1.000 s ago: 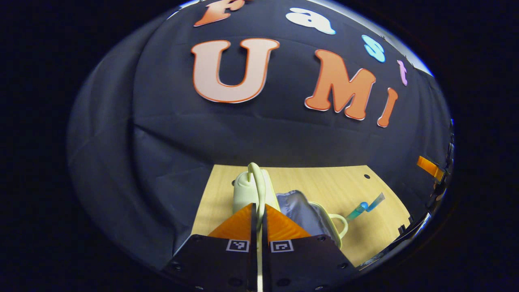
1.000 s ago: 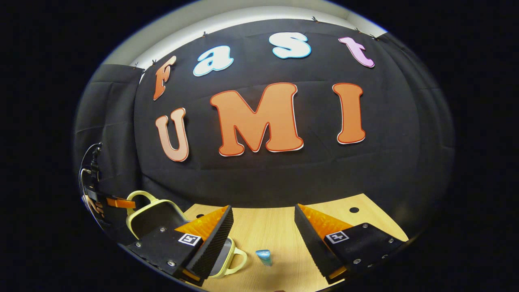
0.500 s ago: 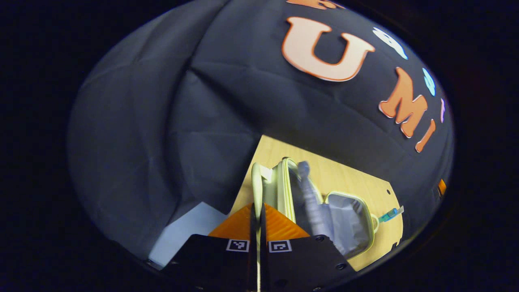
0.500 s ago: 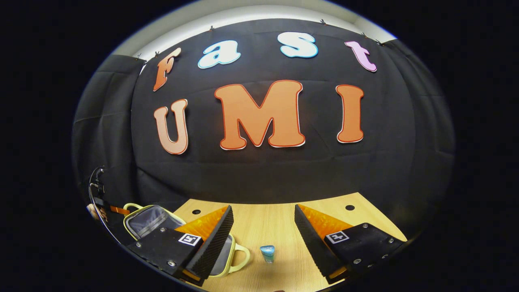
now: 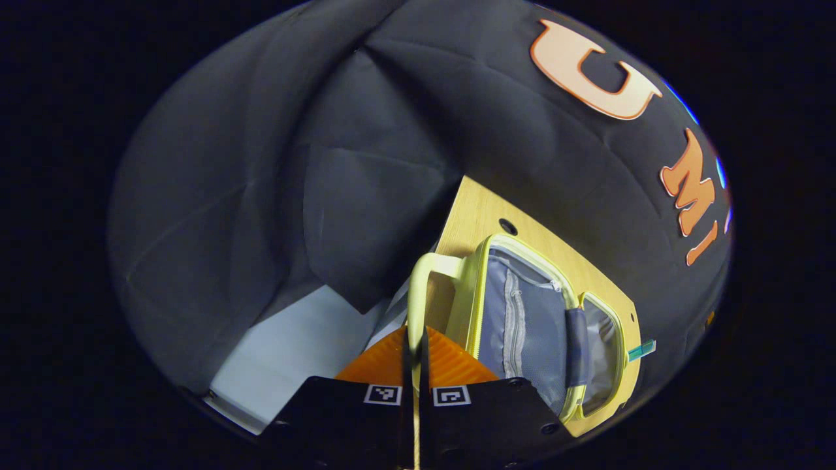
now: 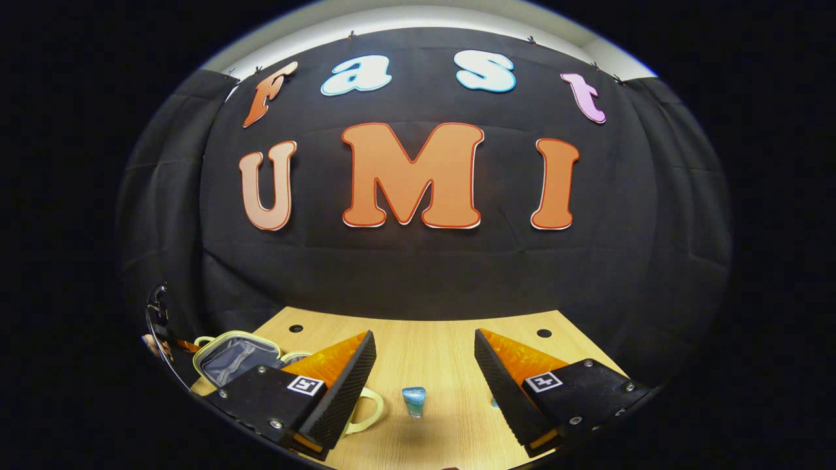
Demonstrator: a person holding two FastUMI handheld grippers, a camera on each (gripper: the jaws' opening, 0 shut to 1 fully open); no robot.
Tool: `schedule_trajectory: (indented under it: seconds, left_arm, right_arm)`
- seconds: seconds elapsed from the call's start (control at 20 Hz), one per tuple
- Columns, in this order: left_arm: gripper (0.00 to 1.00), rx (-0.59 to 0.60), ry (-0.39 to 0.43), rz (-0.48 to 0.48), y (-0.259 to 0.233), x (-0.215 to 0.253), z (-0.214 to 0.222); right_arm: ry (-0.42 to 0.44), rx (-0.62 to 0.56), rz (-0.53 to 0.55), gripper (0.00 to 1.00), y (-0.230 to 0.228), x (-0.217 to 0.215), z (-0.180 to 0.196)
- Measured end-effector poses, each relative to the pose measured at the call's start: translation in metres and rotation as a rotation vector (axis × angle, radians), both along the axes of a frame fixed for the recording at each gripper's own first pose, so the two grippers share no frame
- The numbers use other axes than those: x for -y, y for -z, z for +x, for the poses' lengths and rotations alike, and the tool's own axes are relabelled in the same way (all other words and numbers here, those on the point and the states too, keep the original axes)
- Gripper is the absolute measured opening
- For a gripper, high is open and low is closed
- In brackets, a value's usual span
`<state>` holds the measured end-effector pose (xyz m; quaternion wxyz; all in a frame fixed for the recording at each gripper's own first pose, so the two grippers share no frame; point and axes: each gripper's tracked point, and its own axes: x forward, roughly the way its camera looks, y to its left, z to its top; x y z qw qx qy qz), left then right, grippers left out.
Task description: First open the suitcase, pack the skin care products into it, and then close the suitcase.
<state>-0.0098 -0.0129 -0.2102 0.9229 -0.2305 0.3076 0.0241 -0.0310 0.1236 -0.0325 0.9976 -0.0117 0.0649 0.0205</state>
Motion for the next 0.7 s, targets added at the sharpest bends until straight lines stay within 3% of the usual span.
schedule_trajectory:
  seconds: [0.2,0.25,0.3,0.4,0.5,0.65,0.7]
  left_arm:
    - [0.11,0.007,-0.051,-0.062,-0.008,0.006,0.006]
    - [0.14,0.011,-0.052,-0.064,-0.007,0.008,0.009]
    - [0.12,-0.001,-0.064,-0.040,-0.002,0.005,0.013]
    - [0.25,-0.017,-0.092,-0.013,0.002,-0.004,0.005]
    - [0.50,-0.031,-0.141,0.053,0.001,-0.022,0.003]
    - [0.97,-0.032,-0.218,0.172,-0.014,-0.044,-0.001]
    - [0.98,-0.015,-0.239,0.214,-0.023,-0.048,-0.001]
  right_arm:
    - [0.025,-0.014,0.000,0.96,0.007,0.008,0.001]
    - [0.031,-0.014,-0.002,1.00,0.006,0.010,0.002]
    - [0.036,-0.011,-0.003,0.96,0.006,0.012,0.002]
    - [0.039,-0.011,-0.001,0.96,0.007,0.013,0.003]
    - [0.042,-0.016,-0.005,0.96,0.012,0.015,0.005]
    - [0.049,-0.024,-0.007,0.96,0.016,0.022,0.007]
    - [0.050,-0.030,-0.005,0.96,0.020,0.023,0.007]
